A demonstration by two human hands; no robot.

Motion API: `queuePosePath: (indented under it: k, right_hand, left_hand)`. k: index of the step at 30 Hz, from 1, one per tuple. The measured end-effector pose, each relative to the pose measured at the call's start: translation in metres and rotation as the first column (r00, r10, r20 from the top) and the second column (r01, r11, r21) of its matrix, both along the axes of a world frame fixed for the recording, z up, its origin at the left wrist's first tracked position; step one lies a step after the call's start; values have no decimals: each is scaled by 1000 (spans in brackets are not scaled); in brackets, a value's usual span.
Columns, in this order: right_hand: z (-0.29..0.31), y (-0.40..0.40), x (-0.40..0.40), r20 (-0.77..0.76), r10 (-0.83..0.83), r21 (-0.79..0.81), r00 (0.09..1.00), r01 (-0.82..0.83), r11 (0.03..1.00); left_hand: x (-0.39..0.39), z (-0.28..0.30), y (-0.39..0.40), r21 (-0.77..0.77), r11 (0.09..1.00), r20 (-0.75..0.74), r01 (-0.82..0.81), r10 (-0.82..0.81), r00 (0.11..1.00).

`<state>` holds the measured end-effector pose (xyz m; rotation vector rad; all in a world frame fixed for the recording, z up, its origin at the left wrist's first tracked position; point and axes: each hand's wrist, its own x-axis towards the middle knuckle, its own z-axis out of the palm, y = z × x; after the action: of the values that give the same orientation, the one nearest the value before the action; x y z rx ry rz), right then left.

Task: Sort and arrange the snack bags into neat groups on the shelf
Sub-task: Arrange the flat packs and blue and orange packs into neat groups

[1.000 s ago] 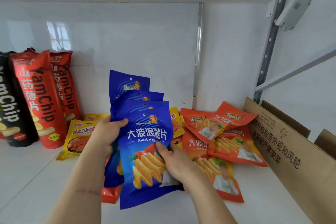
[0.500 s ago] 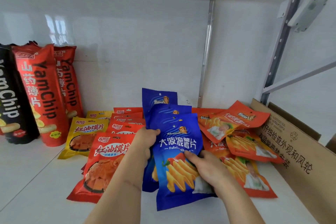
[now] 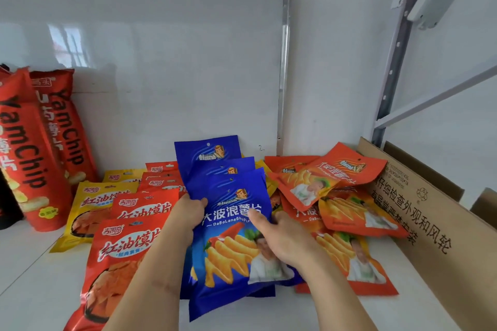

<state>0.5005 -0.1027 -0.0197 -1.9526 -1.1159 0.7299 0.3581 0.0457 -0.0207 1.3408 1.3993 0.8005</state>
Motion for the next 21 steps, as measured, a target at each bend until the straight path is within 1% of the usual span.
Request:
queuePosePath:
  k: [2, 4, 6, 8, 12, 14, 17, 19, 21]
  right_hand:
    - [10, 4, 13, 53, -17, 43, 998, 14, 999]
    - [22, 16, 27, 70, -31, 144, 997, 21, 989]
    - [34, 32, 42, 115, -83, 235, 990, 54, 970]
    - [39, 53, 59, 141, -112, 271, 984, 70, 960]
    - [24, 95, 81, 222, -33, 120, 975, 6, 993]
    - [16, 111, 85, 294, -14, 45, 956, 1, 999]
    - [7, 126, 88, 424, -31, -90, 905, 75, 993]
    - [4, 130, 87, 427, -46, -177, 903, 133, 975]
    - [3, 133, 85, 410, -49, -232, 911, 157, 960]
  left_hand:
    - [-1, -4, 0, -8, 1000, 12, 6, -6, 1000]
    - [-2, -6, -1, -18, 1000, 34, 7, -6, 999]
    - [-2, -7, 0, -29, 1000, 41, 2, -1, 999]
    - [-1, -7, -2, -38, 999, 50, 5, -3, 999]
    - [3, -6, -5, -34, 999, 76, 10, -7, 997]
    - [4, -6, -3, -28, 1000, 79, 5, -3, 997]
    - [5, -8, 0, -34, 999, 96, -10, 13, 995]
    - [5, -10, 1, -40, 999, 104, -10, 14, 994]
    - [4, -11, 2, -48, 999, 109, -7, 12, 994]
